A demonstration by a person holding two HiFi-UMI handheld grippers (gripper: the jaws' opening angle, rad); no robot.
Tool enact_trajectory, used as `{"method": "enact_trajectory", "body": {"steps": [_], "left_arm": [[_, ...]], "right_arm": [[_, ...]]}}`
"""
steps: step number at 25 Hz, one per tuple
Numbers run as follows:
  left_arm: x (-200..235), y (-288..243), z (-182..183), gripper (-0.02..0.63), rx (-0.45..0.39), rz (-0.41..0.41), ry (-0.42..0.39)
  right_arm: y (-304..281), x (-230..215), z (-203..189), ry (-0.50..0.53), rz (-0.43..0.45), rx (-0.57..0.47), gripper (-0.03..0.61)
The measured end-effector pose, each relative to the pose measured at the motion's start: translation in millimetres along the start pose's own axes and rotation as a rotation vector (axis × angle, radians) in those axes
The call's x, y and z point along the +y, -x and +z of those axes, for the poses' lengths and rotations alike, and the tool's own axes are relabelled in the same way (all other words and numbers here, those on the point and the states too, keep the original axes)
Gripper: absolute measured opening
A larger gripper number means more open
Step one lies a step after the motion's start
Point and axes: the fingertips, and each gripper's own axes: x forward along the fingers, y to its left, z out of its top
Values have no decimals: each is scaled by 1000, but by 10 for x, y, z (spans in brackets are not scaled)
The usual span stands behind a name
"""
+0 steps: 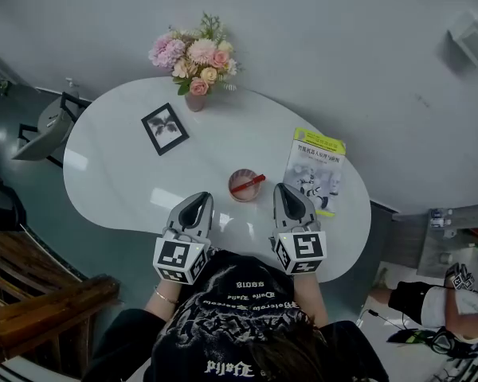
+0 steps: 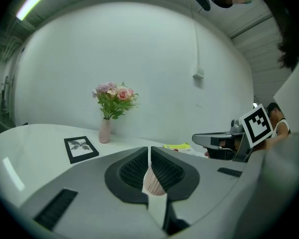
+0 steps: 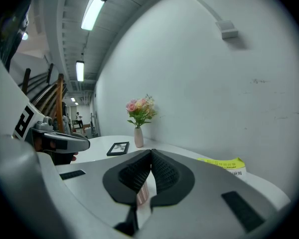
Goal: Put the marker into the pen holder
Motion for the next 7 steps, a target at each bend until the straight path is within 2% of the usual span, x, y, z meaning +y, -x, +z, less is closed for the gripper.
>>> {"method": "enact_trajectory", "body": {"steps": [7], "left_arm": [[35, 14, -19, 35, 1, 10, 1]], "right_arm": [[-9, -3, 13, -1, 4, -5, 28]]}}
